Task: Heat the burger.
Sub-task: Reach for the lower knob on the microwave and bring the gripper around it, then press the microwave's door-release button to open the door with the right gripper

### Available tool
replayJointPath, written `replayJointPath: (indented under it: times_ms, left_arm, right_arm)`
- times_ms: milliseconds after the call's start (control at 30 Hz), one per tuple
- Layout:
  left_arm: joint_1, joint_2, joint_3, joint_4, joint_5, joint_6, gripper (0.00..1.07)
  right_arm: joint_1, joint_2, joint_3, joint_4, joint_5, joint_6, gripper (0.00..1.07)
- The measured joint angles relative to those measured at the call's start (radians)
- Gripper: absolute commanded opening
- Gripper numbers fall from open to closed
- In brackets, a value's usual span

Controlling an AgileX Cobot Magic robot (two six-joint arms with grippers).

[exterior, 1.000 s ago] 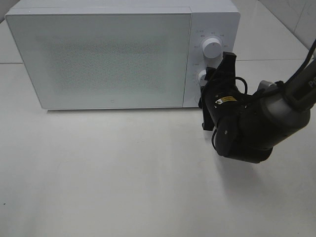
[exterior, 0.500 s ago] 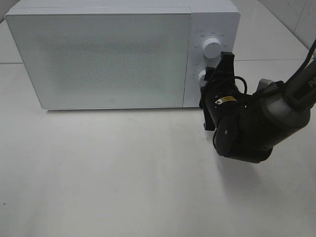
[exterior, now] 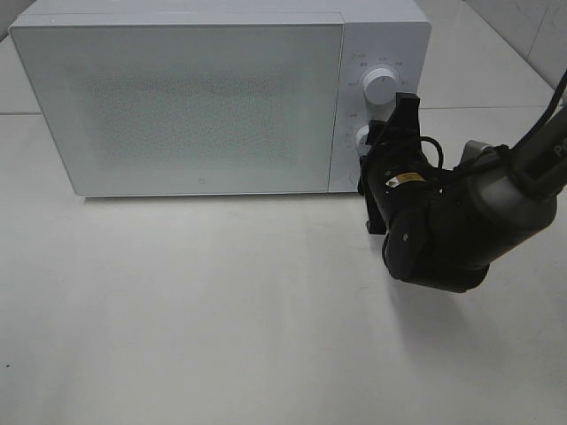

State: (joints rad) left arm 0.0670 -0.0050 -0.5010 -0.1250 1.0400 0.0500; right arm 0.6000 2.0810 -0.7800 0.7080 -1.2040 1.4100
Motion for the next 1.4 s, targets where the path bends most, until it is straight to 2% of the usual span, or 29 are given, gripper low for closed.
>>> replayJointPath:
  times_ms: [33, 67, 100, 200, 267, 533, 833, 867, 900, 933, 1000, 1033, 1100, 1133, 1167, 1200, 1233, 1267, 1333, 1367, 1400]
  left_arm:
    - [0.0, 0.0, 0.0, 0.0, 0.0, 0.0, 0.98]
    - [0.0, 0.0, 0.0, 0.0, 0.0, 0.0, 0.98]
    - [0.0, 0.0, 0.0, 0.0, 0.0, 0.0, 0.98]
    - [0.0, 0.0, 0.0, 0.0, 0.0, 0.0, 0.98]
    - [0.0, 0.0, 0.0, 0.0, 0.0, 0.0, 0.98]
    - [0.0, 0.0, 0.0, 0.0, 0.0, 0.0, 0.98]
    - [0.0, 0.0, 0.0, 0.0, 0.0, 0.0, 0.98]
    - [0.0, 0.0, 0.0, 0.0, 0.0, 0.0, 0.98]
    - [0.0, 0.0, 0.0, 0.0, 0.0, 0.0, 0.98]
    - [0.0, 0.0, 0.0, 0.0, 0.0, 0.0, 0.98]
    - [0.0, 0.0, 0.0, 0.0, 0.0, 0.0, 0.98]
    - [0.0, 0.0, 0.0, 0.0, 0.0, 0.0, 0.98]
    - [0.0, 0.0, 0.0, 0.0, 0.0, 0.0, 0.98]
    - [0.0, 0.0, 0.0, 0.0, 0.0, 0.0, 0.98]
    - [0.0, 0.0, 0.0, 0.0, 0.0, 0.0, 0.98]
    - [0.0, 0.0, 0.0, 0.0, 0.0, 0.0, 0.98]
    - [0.0, 0.0, 0.0, 0.0, 0.0, 0.0, 0.98]
    - [0.0, 0.0, 0.0, 0.0, 0.0, 0.0, 0.98]
    - [0.0, 0.0, 0.0, 0.0, 0.0, 0.0, 0.98]
    - [0.0, 0.0, 0.0, 0.0, 0.0, 0.0, 0.98]
    - [0.0, 0.0, 0.0, 0.0, 0.0, 0.0, 0.98]
  right_arm:
    - [0.0, 0.0, 0.0, 0.0, 0.0, 0.0, 0.41]
    - [0.0, 0.0, 0.0, 0.0, 0.0, 0.0, 0.47]
    - [0.0, 0.0, 0.0, 0.0, 0.0, -0.013, 0.58]
    - [0.0, -0.001, 0.0, 0.002, 0.0, -0.024, 0.62]
    - [0.0, -0.026, 0.017, 0.009, 0.007, -0.064, 0.75]
    - [-0.002, -0.078, 0.09, -0.048, 0.001, -0.085, 0.76]
    - [-0.002, -0.208, 0.212, -0.13, 0.146, -0.247, 0.76]
    - [-0.01, -0.254, 0.23, -0.168, 0.229, -0.34, 0.76]
    - [-0.01, -0.254, 0.23, -0.168, 0.229, -0.34, 0.76]
    - [-0.024, -0.299, 0.234, -0.209, 0.339, -0.442, 0.75]
    - [-0.033, -0.319, 0.235, -0.232, 0.384, -0.504, 0.75]
    - [-0.053, -0.369, 0.235, -0.266, 0.503, -0.637, 0.75]
    - [-0.063, -0.392, 0.234, -0.278, 0.553, -0.693, 0.75]
    - [-0.087, -0.432, 0.224, -0.289, 0.695, -0.827, 0.75]
    - [-0.087, -0.432, 0.224, -0.289, 0.695, -0.827, 0.75]
    - [-0.11, -0.461, 0.204, -0.294, 0.834, -0.979, 0.75]
    - [-0.121, -0.472, 0.191, -0.295, 0.89, -1.052, 0.75]
    - [-0.121, -0.472, 0.191, -0.295, 0.89, -1.052, 0.75]
    - [-0.149, -0.497, 0.149, -0.298, 1.085, -1.236, 0.75]
    - [-0.149, -0.497, 0.149, -0.298, 1.085, -1.236, 0.75]
    - [-0.164, -0.504, 0.123, -0.305, 1.217, -1.331, 0.75]
